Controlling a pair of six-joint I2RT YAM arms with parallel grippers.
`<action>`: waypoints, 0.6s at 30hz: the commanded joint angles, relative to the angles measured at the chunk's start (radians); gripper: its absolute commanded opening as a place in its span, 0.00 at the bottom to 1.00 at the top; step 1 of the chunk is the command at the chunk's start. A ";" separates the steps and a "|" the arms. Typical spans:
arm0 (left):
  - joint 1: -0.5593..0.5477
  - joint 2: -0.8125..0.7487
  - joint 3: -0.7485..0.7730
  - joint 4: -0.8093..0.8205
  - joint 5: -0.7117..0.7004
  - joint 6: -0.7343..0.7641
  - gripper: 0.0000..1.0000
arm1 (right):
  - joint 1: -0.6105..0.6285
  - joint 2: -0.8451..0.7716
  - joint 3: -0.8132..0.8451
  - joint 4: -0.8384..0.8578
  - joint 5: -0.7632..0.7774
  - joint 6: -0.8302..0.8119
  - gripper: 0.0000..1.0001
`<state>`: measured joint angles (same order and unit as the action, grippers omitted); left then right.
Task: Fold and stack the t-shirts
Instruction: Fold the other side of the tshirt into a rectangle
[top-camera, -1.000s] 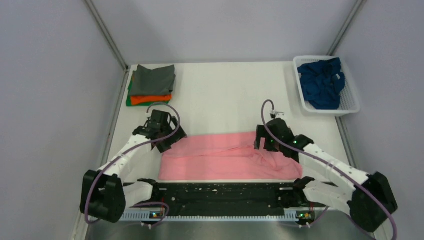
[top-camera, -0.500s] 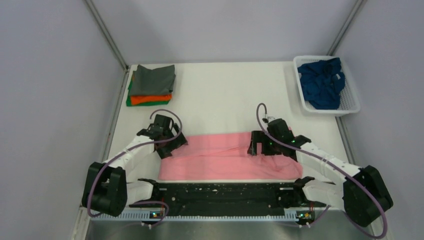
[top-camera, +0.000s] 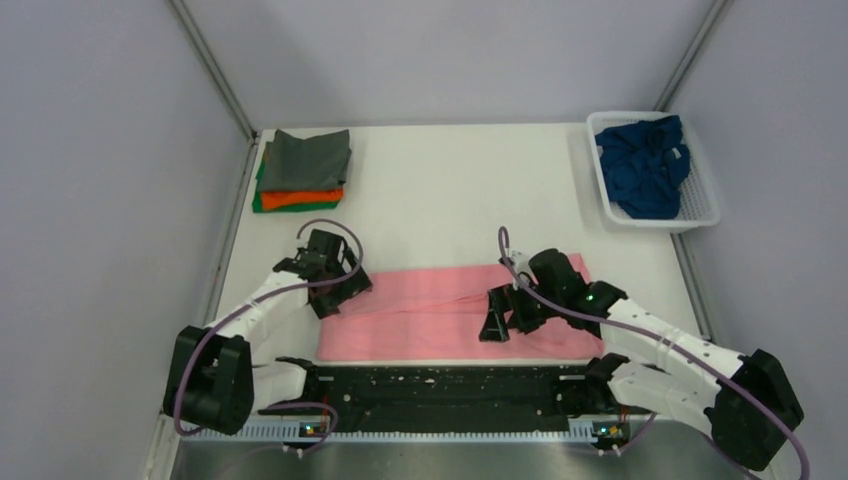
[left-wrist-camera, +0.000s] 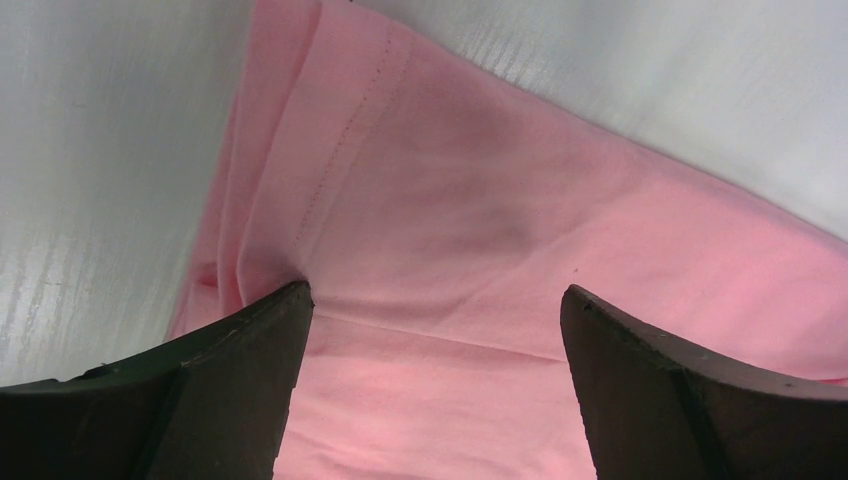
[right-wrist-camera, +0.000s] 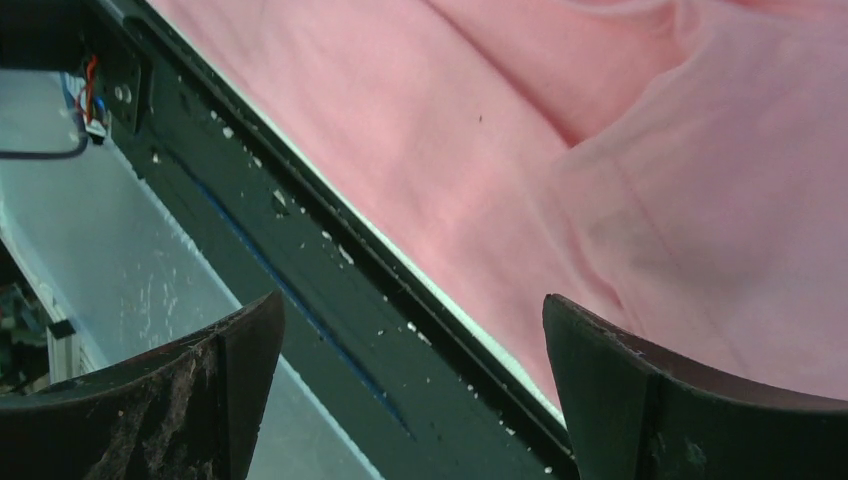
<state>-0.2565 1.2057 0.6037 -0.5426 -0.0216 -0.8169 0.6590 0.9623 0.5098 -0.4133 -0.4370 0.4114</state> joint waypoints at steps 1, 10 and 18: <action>-0.001 -0.040 0.044 -0.042 -0.042 0.007 0.99 | 0.039 -0.051 0.030 -0.081 0.002 -0.027 0.99; -0.037 -0.056 0.078 -0.007 0.016 0.022 0.99 | 0.015 -0.101 0.015 -0.139 0.371 0.259 0.99; -0.174 0.060 0.064 0.068 0.051 0.002 0.99 | -0.179 0.092 -0.074 0.065 0.393 0.300 0.99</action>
<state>-0.3889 1.2018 0.6525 -0.5400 -0.0040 -0.8085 0.5304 0.9791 0.4500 -0.4786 -0.1017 0.6773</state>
